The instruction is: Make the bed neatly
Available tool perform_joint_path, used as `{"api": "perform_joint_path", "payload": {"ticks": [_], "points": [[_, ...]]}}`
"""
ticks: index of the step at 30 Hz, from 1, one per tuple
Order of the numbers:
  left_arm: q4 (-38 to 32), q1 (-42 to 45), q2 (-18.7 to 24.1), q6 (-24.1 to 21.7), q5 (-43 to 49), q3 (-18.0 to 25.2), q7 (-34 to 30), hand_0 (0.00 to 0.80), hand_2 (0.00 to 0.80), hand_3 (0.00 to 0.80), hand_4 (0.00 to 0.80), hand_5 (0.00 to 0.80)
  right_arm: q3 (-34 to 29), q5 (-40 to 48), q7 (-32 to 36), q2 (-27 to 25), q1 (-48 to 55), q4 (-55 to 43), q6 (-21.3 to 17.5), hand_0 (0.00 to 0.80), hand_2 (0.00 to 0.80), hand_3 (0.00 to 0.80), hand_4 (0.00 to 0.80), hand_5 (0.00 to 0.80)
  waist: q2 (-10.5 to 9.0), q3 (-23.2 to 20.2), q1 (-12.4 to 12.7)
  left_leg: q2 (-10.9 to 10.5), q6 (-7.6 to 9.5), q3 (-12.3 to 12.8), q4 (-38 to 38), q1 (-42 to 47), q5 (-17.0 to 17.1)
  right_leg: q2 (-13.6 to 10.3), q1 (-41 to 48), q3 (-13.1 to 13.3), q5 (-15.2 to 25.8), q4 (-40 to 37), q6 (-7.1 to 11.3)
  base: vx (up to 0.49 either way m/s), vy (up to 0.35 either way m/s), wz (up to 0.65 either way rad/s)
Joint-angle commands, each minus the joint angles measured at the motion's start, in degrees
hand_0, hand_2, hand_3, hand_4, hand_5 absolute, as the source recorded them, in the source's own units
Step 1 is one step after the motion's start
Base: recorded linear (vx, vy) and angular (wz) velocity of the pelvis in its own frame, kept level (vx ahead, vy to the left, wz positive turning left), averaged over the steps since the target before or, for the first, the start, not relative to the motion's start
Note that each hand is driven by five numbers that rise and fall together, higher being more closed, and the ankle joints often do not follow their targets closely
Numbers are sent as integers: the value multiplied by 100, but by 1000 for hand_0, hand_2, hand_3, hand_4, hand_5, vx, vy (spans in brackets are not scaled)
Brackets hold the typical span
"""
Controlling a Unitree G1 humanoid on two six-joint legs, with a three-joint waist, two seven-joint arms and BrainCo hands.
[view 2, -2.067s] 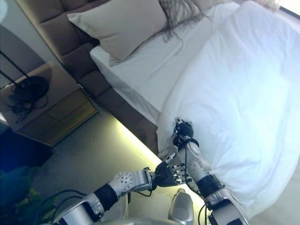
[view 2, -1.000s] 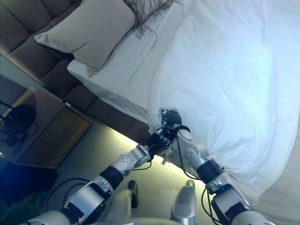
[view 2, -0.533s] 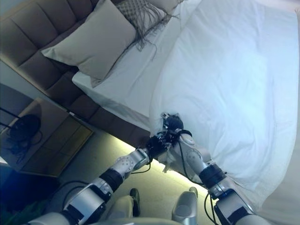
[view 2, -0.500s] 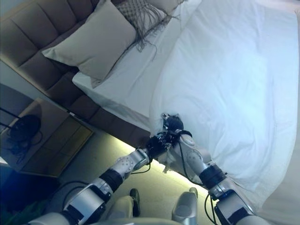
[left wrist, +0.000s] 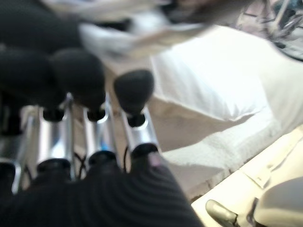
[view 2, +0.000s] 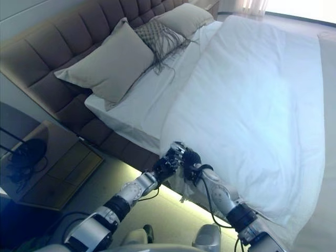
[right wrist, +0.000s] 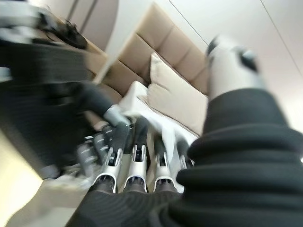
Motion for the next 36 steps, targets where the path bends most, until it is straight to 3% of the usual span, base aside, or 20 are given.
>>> {"api": "perform_joint_path", "payload": {"ticks": [1, 13, 19, 20, 21, 26, 29, 32, 36], "points": [[-87, -237, -82, -103, 168, 118, -329, 800, 800, 800, 800, 800, -135, 349, 456, 116, 73, -710, -176, 0, 0, 0, 0, 0, 42, -302, -20, 478, -138, -123, -564, -37, 856, -501, -216, -23, 1105, -418, 274, 7, 74, 5], [-65, -99, 422, -274, 74, 498, -239, 800, 800, 800, 800, 800, -74, 391, 1009, -223, 674, -773, -115, 0, 0, 0, 0, 0, 86, -207, -122, 544, -196, -62, -535, -115, 914, -469, -275, 26, 1031, -364, 269, -7, 20, 2], [40, -165, 472, -145, 282, 444, -720, 800, 800, 800, 800, 800, -87, 192, 1020, -433, 589, -791, -273, 0, 0, 0, 0, 0, 103, -173, -187, 546, -220, -26, -530, -146, 927, -464, -351, 87, 1020, -333, 282, 0, 0, 0], [12, -164, 477, -160, 321, 416, -845, 602, 602, 602, 602, 602, -107, 40, 946, -462, 579, -817, -326, 0, 0, 0, 0, 0, 105, -161, -193, 542, -220, -22, -522, -162, 927, -473, -377, 99, 1027, -322, 288, 0, 0, 0], [-20, -149, 490, -171, 371, 404, -982, 0, 0, 0, 0, 0, -119, -120, 867, -494, 578, -843, -403, 0, 0, 0, 0, 0, 109, -148, -197, 535, -218, -20, -519, -176, 928, -480, -402, 112, 1035, -318, 294, -32, 10, -3], [-591, 272, 553, -493, 752, 403, -1406, 0, 0, 0, 0, 0, -522, -471, 435, -553, 771, -843, -938, 0, 0, 0, 0, 0, 186, 52, -215, 498, -200, 0, -457, -331, 939, -518, -634, 221, 1110, -252, 285, -80, 39, -12], [-1062, 621, 714, -683, 985, 499, -1579, 0, 0, 0, 0, 0, -946, -404, 533, -574, 1031, -650, -1182, 0, 0, 0, 0, 0, 254, 247, -187, 468, -167, -43, -420, -527, 954, -514, -879, 300, 1139, -169, 275, -163, 48, -7], [-1570, 986, 898, -937, 1370, 607, -1644, 0, 0, 0, 0, 0, -1427, 270, 891, -461, 1312, 36, -1667, 0, 0, 0, 0, 0, 288, 453, -100, 447, -161, -174, -273, -827, 927, -523, -1163, 327, 1170, -58, 263, -194, -15, 0], [-1921, 1174, 1078, -1144, 1703, 665, -1555, 0, 0, 0, 0, 0, -1982, 1551, 1851, -145, 1256, 1487, -1995, 0, 0, 0, 0, 0, 313, 732, 63, 413, -168, -383, -38, -1232, 858, -526, -1440, 295, 1180, 19, 258, -197, -65, 3]]}}
